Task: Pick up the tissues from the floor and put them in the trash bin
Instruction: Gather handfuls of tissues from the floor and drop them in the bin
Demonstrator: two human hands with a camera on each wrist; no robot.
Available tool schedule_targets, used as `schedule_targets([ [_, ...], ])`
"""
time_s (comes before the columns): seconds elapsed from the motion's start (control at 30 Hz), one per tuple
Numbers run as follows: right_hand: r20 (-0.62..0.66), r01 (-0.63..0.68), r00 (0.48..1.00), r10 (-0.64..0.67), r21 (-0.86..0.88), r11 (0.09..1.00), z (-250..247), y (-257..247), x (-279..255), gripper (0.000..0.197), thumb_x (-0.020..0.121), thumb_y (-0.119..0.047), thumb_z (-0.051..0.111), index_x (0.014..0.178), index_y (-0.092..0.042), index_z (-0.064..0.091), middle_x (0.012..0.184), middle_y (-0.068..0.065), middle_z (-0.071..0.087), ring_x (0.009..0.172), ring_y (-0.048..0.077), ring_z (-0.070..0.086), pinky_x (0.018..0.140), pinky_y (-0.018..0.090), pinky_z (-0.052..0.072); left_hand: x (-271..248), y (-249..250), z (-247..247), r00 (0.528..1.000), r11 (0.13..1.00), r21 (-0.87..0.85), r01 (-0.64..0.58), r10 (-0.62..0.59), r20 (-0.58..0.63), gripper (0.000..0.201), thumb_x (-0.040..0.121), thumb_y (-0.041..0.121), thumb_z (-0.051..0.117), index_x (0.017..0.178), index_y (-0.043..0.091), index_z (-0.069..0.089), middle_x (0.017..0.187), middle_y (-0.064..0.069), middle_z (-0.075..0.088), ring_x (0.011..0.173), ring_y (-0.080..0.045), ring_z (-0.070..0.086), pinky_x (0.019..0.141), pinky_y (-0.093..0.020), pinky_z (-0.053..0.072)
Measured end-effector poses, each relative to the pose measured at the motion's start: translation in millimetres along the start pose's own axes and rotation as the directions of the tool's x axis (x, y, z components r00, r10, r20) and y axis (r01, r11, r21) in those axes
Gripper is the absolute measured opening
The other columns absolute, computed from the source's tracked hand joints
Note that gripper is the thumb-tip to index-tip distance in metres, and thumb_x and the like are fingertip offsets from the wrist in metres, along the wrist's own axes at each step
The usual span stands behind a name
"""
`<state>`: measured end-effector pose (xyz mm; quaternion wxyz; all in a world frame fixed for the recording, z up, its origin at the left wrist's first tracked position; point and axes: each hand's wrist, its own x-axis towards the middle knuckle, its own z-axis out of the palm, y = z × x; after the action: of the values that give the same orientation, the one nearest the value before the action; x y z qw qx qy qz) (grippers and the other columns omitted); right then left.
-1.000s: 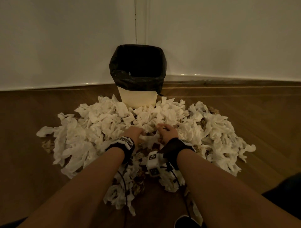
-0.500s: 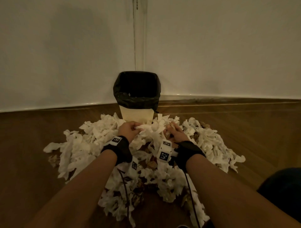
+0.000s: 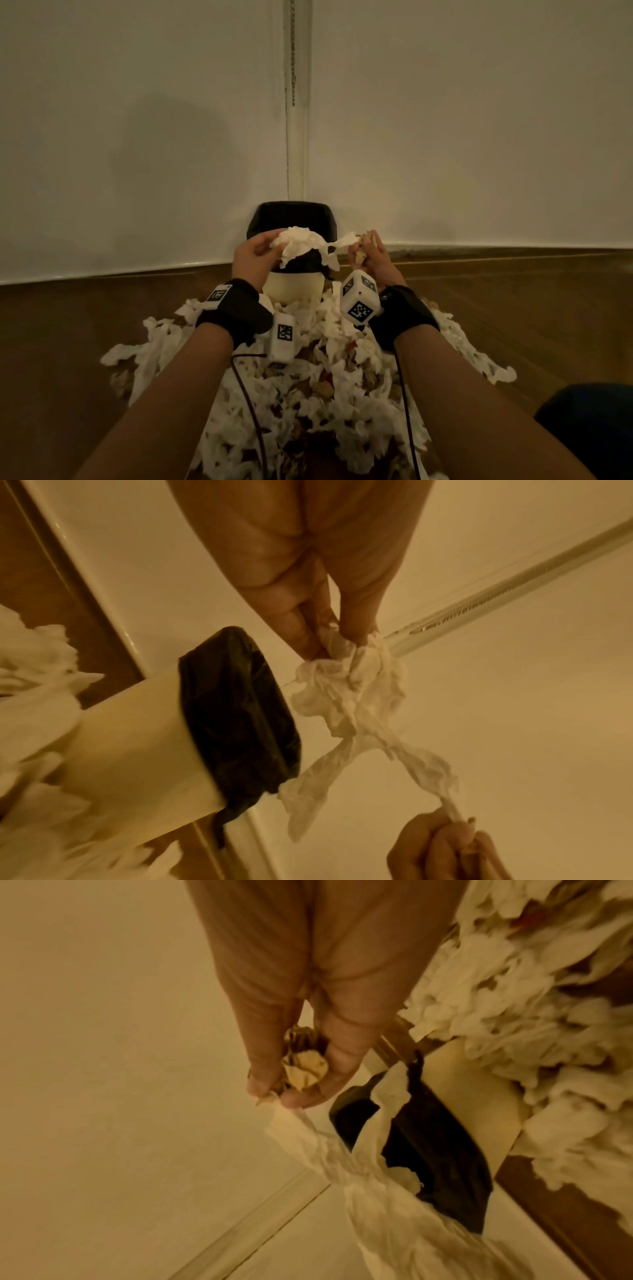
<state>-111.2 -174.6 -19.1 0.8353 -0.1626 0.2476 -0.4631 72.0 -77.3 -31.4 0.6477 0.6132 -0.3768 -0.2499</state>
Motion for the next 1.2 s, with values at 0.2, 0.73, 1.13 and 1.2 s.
schedule_targets([
  [0.2, 0.086, 0.079, 0.992, -0.088, 0.101, 0.992, 44, -17, 1, 0.036, 0.095, -0.006, 0.05, 0.125, -0.022, 0.045, 0.092, 0.01, 0.057, 0.07, 0.017, 0.058, 0.059, 0.024, 0.057, 18, 41, -6, 0.983, 0.967, -0.238, -0.089, 0.047, -0.178, 0.024, 0.078, 0.015, 0.073, 0.099, 0.027, 0.071, 0.095, 0.006, 0.073, 0.092, -0.009, 0.068, 0.074, -0.021, 0.055],
  [0.73, -0.029, 0.252, 0.967, -0.255, -0.071, 0.965, 79, 16, 57, 0.05, 0.089, 0.014, 0.048, 0.136, -0.001, 0.04, 0.08, 0.012, 0.053, 0.064, 0.019, 0.05, 0.066, 0.028, 0.048, 73, 25, 13, 0.955, 0.961, -0.277, 0.009, -0.09, -0.282, 0.03, 0.079, 0.0, 0.069, 0.108, 0.008, 0.065, 0.104, -0.01, 0.068, 0.095, -0.022, 0.065, 0.089, -0.036, 0.053],
  [1.13, 0.137, 0.2, 0.976, -0.17, -0.876, 0.44, 34, 34, 106, 0.054, 0.093, -0.01, 0.053, 0.144, -0.013, 0.033, 0.131, 0.015, 0.052, 0.12, 0.027, 0.052, 0.101, 0.034, 0.043, 98, -39, 3, 0.977, 0.959, 0.21, 0.192, -0.166, -0.137, 0.045, 0.089, 0.019, 0.062, 0.131, 0.01, 0.052, 0.122, -0.013, 0.06, 0.111, -0.024, 0.057, 0.1, -0.032, 0.044],
  [1.2, 0.141, 0.184, 0.981, -0.136, -0.9, 0.396, 34, 34, 108, 0.052, 0.096, -0.013, 0.049, 0.145, -0.016, 0.031, 0.128, 0.016, 0.054, 0.117, 0.027, 0.052, 0.103, 0.039, 0.042, 96, -39, 3, 0.981, 0.965, 0.188, 0.182, -0.165, -0.106, 0.041, 0.091, 0.018, 0.058, 0.131, 0.01, 0.052, 0.121, -0.012, 0.059, 0.107, -0.022, 0.058, 0.098, -0.036, 0.047],
])
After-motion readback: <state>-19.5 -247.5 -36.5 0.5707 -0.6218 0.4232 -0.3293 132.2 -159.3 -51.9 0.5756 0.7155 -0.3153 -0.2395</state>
